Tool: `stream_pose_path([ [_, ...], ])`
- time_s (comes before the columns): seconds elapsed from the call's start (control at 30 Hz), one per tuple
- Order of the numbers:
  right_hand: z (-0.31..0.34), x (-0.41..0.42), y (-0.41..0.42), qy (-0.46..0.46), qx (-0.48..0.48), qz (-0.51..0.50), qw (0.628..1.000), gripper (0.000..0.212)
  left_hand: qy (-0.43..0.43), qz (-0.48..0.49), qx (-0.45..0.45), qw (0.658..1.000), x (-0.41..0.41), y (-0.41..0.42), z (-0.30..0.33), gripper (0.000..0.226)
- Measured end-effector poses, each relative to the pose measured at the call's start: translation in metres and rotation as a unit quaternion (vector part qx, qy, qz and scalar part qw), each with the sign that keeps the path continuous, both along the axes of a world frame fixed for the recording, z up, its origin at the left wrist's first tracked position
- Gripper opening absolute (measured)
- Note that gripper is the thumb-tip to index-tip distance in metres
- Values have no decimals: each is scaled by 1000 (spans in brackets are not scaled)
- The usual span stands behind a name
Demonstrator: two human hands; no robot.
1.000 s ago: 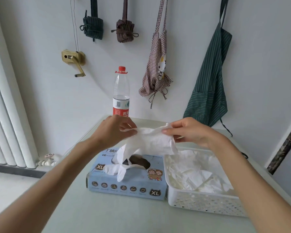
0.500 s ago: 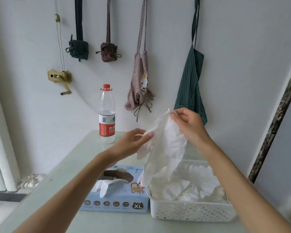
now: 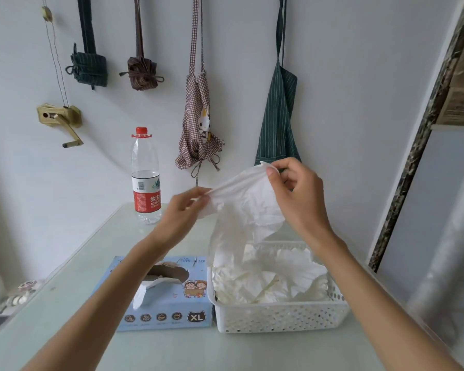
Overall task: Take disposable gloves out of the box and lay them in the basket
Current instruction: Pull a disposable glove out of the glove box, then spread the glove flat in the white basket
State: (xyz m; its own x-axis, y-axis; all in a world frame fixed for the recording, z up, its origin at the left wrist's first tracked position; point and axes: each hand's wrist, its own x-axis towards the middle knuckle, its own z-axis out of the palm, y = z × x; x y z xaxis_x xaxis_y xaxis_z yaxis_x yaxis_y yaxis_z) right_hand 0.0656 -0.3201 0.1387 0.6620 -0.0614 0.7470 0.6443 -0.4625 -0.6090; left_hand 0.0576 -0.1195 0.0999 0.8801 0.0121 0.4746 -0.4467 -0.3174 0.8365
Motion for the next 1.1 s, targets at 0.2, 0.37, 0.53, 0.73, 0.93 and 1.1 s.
stream_pose_path([
  [0.2,12,-5,6,60,141,79,985,15,-99,90,24,991,6,12,32,17],
  [0.37,-33,27,-36,212,116,-3,970,15,4,84,204,975,52,-19,5,16],
  [0.53,-110,55,-82,324,-25,-142,935,14,100,52,295,949,92,-67,-63,18],
  [0.73,-136,58,-98,267,-184,-248,913,20,45,105,252,961,99,-87,-89,21],
  [0.93,-129,47,-102,148,-281,-263,911,33,-29,4,367,930,53,-63,-83,33],
  [1.1,-137,42,-83,223,-346,-82,908,39,79,-118,568,811,37,-69,-95,79],
])
